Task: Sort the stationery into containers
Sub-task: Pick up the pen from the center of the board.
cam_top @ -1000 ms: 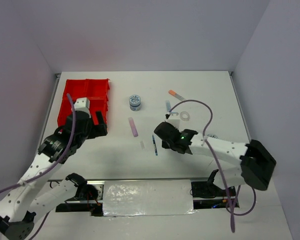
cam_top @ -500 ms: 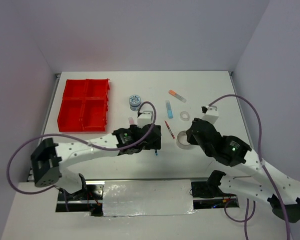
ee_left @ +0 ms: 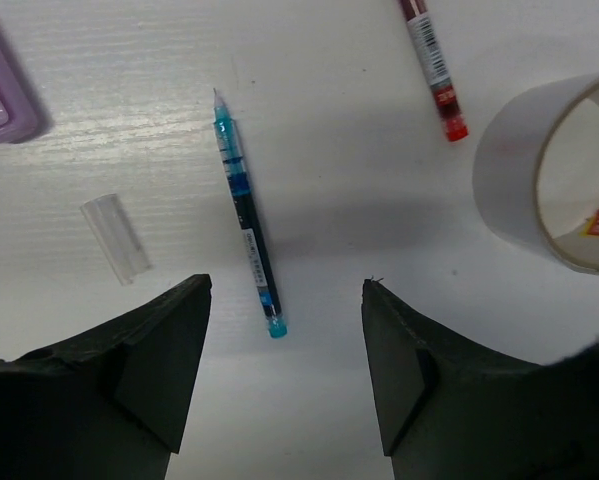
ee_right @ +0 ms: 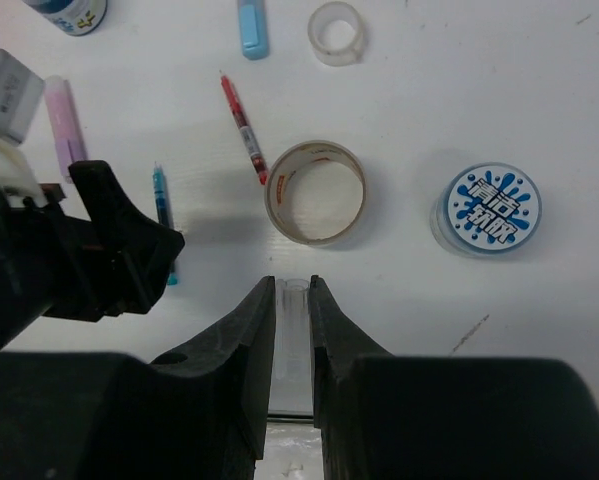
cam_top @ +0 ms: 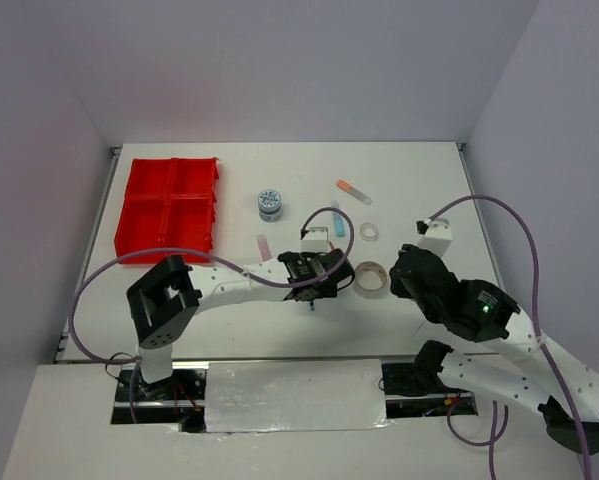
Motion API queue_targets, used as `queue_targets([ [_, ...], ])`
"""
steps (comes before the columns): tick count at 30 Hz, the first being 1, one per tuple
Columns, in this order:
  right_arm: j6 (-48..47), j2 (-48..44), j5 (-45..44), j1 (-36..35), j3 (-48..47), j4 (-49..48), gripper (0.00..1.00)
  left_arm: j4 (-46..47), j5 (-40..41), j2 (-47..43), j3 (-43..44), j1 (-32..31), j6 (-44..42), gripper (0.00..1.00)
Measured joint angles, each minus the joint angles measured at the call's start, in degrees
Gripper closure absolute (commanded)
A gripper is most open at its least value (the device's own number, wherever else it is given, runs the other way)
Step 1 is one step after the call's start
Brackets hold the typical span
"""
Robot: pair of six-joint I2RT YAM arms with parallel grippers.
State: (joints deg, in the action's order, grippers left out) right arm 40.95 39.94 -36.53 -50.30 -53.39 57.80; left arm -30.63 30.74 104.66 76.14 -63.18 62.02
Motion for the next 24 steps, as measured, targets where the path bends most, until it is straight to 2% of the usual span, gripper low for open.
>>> queue_targets([
  [5, -1.1, -1.8, 0.0, 0.1, -0.2, 0.1, 0.98, -0.5, -0.4, 2.5, 0.1, 1.1, 0.2, 0.29],
  [16, -1.9, -2.0, 1.7, 0.1, -0.2, -0.1, 0.98, -0.3, -1.4, 7.8, 0.9, 2.6, 1.4, 0.41],
  [24, -2.3, -3.2, 3.8, 0.1, -0.2, -0.7, 0.97, 0.4, -1.4, 8.5, 0.6, 3.0, 3.0, 0.74],
])
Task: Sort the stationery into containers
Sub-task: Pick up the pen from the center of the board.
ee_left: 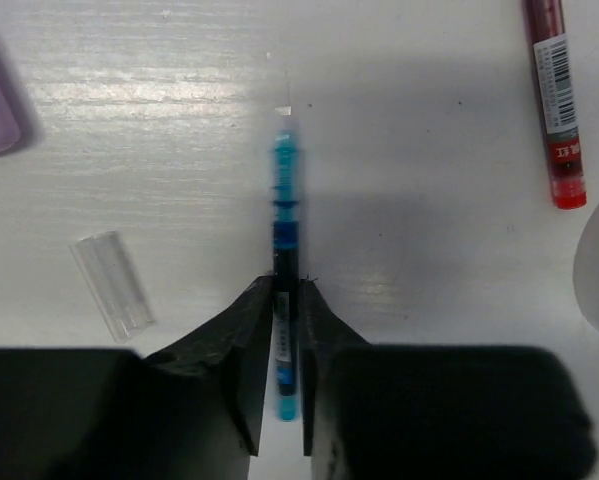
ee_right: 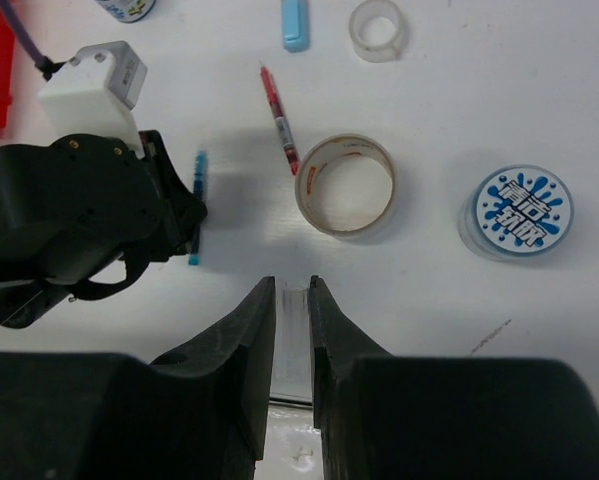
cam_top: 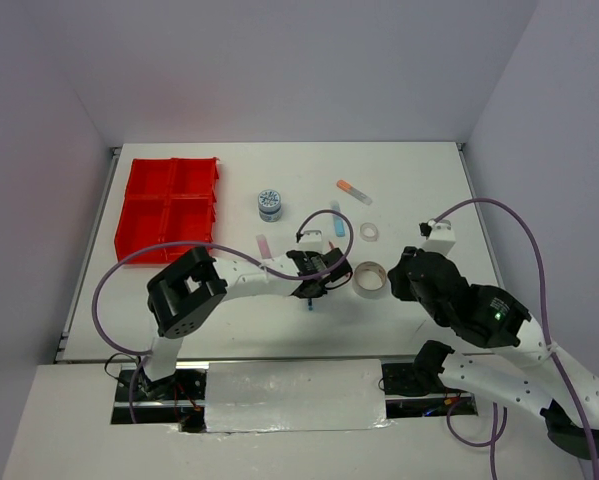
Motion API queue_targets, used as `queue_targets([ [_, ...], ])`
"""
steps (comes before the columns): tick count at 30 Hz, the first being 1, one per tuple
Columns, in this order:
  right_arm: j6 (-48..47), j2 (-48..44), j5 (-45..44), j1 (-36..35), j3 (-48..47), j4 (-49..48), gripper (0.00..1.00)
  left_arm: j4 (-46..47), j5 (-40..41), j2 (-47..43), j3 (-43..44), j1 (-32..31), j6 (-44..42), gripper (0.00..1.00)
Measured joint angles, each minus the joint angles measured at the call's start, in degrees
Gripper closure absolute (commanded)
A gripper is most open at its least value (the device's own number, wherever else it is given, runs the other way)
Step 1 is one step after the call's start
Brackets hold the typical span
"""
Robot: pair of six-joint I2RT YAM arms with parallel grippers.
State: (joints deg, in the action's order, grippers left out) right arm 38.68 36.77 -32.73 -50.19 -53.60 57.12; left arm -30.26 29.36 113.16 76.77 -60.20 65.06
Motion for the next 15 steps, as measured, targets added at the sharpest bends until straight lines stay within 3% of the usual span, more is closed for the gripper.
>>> queue_targets([
  [2, -0.6, -0.3, 1.2, 0.0, 0.0, -0.6, 0.97, 1.2, -0.3, -0.1, -0.4, 0.2, -0.1, 0.86],
  [3, -0.9, -0.9, 2.1, 0.0, 0.0, -1.0, 0.97, 2.1, -0.6, -0.2, -0.7, 0.3, -0.1, 0.99],
  [8, -1.3, -3.2, 3.3, 0.0, 0.0, -2.5, 0.96, 6.9, -2.6, -1.9, -3.8, 0.7, -0.6, 1.00],
  [15, -0.8, -3.2, 2.7, 0.1, 0.5, -6.1, 0.98, 17.0, -10.8, -11.0, -15.8, 0.7, -4.5, 1.00],
])
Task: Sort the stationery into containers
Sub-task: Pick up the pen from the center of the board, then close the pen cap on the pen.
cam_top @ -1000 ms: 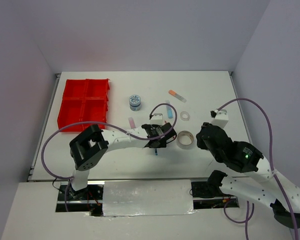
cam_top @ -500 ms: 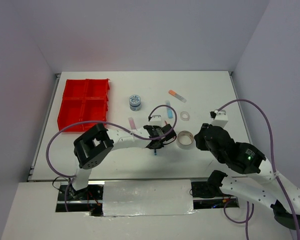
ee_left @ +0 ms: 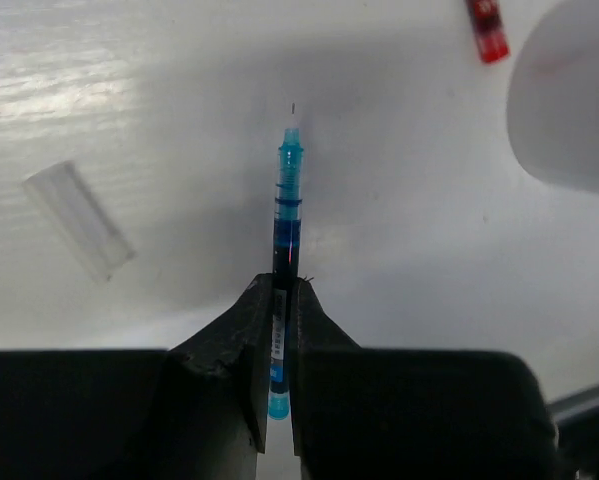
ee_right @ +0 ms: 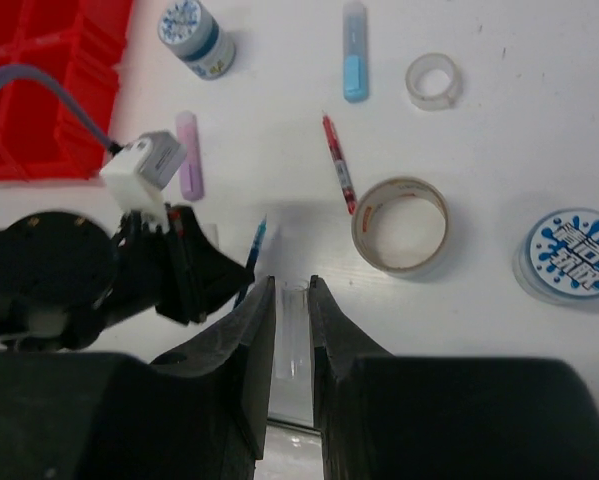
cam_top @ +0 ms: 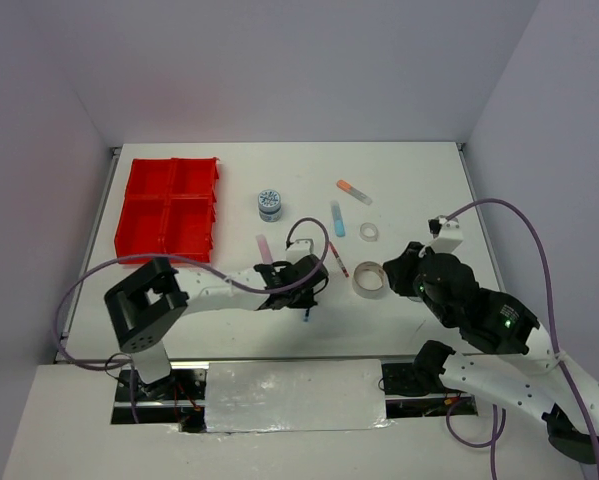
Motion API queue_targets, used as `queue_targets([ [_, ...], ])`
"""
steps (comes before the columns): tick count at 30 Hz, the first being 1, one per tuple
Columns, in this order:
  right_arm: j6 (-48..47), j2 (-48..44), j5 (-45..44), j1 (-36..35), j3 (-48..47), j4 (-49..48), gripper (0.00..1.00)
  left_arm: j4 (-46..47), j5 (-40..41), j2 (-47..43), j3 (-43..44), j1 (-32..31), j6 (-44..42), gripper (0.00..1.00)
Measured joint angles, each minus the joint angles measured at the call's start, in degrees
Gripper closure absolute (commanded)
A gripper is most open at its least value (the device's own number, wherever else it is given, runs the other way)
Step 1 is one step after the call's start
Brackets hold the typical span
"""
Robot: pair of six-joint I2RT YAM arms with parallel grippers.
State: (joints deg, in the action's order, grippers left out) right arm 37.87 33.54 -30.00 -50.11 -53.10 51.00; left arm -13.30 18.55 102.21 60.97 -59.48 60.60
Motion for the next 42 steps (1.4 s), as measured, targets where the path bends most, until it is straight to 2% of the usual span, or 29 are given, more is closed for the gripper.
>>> queue_targets([
  [4, -0.1, 0.4, -1.0, 0.1, 0.0, -5.2, 0.99, 3.7, -0.4, -11.3, -6.6, -1.2, -3.8, 1.00],
  [11, -2.8, 4.8, 4.6, 0.2, 0.3, -22.9, 1.00, 21.9, -4.5, -32.9, -17.9, -2.1, -12.7, 1.00],
  [18, -1.4, 6.9, 10.8, 0.2, 2.8, -40.5, 1.00, 35.7, -13.0, -46.1, -30.9, -2.1, -17.7, 1.00],
  [24, 2.7, 7.1, 13.2, 0.2, 6.8, -49.6, 1.00, 44.6, -17.7, -51.0, -36.7, -2.1, -18.7, 1.00],
  [31, 3.7, 7.5, 19.6, 0.2, 13.5, -58.2, 1.00, 50.6, -21.3, -52.0, -37.2, -2.1, -18.7, 1.00],
  [42, 3.8, 5.2, 22.8, 0.2, 15.3, -61.5, 1.00, 53.0, -21.7, -53.3, -37.4, -2.1, -18.7, 1.00],
])
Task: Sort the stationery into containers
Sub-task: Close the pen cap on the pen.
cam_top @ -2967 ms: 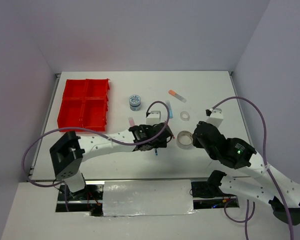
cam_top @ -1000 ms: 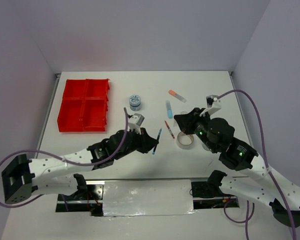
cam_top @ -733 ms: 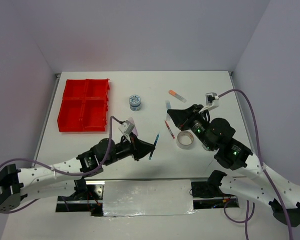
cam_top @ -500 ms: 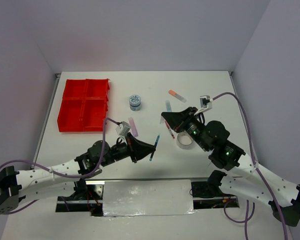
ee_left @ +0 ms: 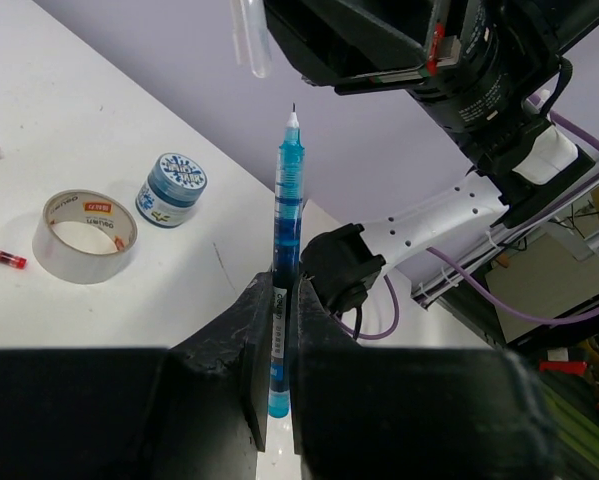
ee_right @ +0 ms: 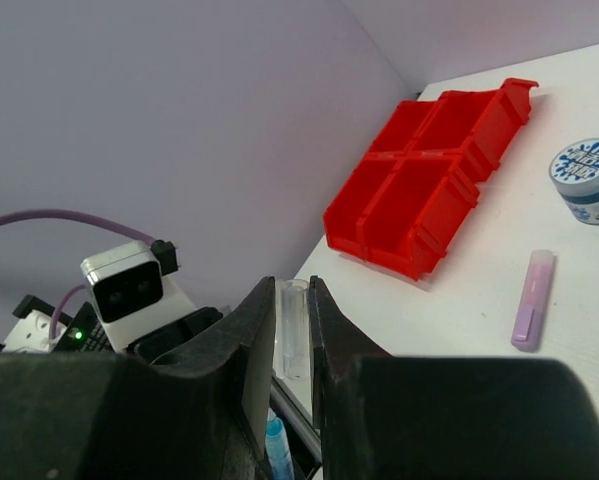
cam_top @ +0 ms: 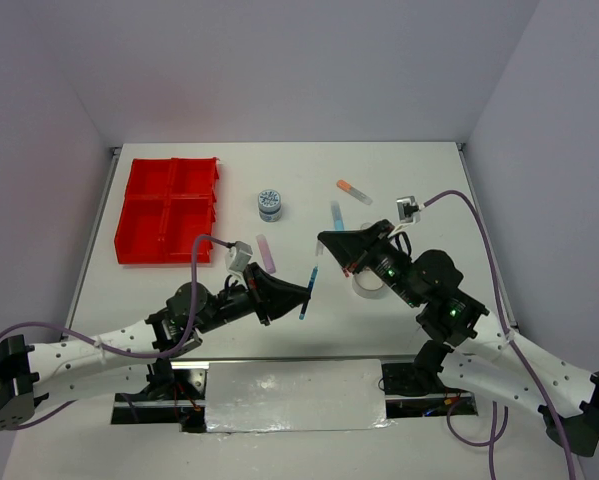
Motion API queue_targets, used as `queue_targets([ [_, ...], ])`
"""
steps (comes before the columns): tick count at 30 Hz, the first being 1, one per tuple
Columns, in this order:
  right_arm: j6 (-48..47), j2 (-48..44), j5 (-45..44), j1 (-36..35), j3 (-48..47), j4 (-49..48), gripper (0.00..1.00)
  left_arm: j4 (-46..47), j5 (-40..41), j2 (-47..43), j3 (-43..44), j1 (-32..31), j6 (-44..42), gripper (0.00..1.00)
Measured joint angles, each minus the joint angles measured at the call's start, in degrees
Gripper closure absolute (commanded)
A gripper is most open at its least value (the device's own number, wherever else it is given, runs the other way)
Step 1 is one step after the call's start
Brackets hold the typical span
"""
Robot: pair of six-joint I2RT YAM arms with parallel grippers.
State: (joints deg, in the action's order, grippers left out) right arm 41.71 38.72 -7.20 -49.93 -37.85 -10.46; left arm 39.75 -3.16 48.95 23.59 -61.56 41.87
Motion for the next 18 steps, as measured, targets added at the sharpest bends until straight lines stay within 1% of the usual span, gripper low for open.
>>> queue_targets([
  [9, 0.0, -0.3, 1.6, 0.0, 0.2, -0.1, 1.00, -0.5, 1.4, 0.1, 0.0, 0.0, -1.4, 1.00],
  [18, -0.1, -0.3, 3.1, 0.0, 2.7, -0.2, 1.00, -1.0, 2.1, 0.0, 0.0, 0.0, -2.5, 1.00],
])
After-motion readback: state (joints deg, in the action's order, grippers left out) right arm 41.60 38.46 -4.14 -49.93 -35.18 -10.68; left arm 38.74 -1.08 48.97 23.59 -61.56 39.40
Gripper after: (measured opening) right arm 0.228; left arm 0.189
